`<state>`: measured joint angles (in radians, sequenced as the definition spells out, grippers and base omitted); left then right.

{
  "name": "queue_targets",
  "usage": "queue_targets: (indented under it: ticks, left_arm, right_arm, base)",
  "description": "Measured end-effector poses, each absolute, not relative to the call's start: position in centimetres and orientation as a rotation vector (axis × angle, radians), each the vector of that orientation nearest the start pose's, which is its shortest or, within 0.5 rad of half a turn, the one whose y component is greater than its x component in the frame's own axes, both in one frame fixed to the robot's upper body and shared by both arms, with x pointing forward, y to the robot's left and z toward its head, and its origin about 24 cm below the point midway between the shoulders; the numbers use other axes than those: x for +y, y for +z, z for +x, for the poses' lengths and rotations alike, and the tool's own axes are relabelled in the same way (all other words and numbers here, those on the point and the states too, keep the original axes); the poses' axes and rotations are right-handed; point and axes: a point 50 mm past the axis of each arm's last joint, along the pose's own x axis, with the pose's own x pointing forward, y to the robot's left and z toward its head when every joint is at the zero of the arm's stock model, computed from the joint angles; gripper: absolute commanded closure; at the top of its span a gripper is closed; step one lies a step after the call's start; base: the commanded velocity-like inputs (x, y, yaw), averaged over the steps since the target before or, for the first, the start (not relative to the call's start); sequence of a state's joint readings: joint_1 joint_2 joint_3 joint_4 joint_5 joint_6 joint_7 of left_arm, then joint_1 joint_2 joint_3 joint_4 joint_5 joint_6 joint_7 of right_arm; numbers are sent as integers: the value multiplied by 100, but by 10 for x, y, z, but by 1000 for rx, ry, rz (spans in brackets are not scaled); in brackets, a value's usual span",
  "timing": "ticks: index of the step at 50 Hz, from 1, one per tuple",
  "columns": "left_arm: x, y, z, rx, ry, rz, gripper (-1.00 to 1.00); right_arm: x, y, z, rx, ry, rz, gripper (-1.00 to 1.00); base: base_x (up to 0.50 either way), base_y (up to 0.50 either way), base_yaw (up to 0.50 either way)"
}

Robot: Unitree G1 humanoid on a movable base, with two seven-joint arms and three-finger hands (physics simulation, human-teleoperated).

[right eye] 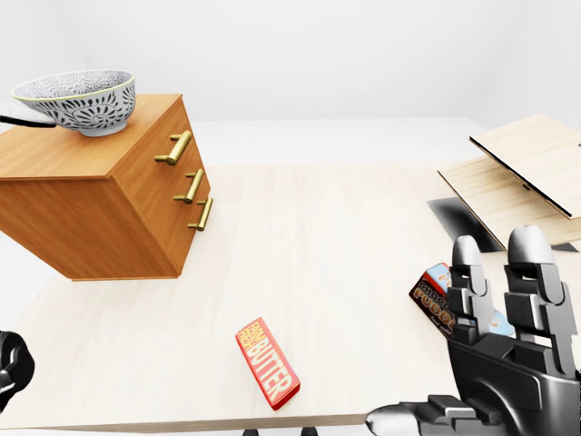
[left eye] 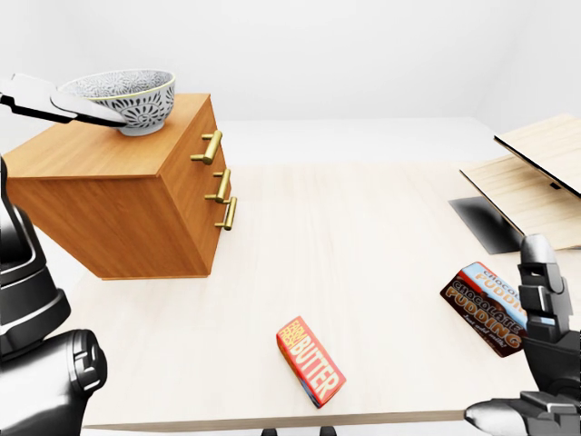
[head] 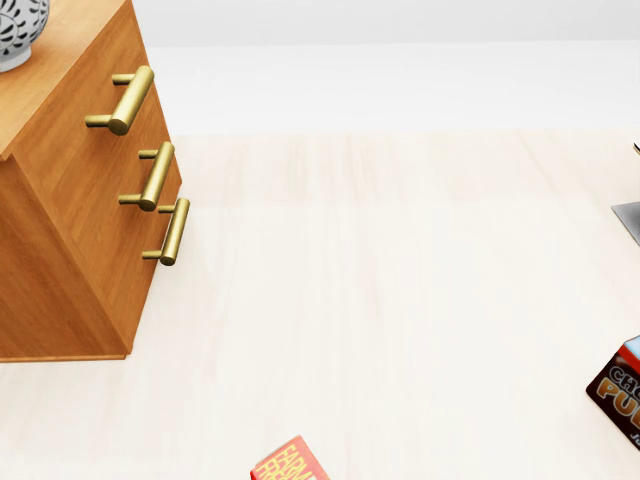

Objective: Close the top drawer of the cabinet and put the bowl on top of it.

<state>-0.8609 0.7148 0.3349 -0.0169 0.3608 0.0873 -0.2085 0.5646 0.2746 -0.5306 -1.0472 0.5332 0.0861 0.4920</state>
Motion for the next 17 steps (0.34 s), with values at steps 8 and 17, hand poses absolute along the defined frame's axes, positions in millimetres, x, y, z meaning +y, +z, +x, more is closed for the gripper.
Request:
queue_targets:
  ticks: [8, 17]
  left_arm:
    - [247, 368, 250, -934, 295, 840, -100]
    - [222, 368, 203, -1180, 147, 698, -100]
  right_arm:
    - [-212, 170, 94, -541, -71, 128, -100]
    - [-212, 170, 94, -535, -67, 120, -100]
  base:
    - [0, 0, 0]
    - [0, 0, 0]
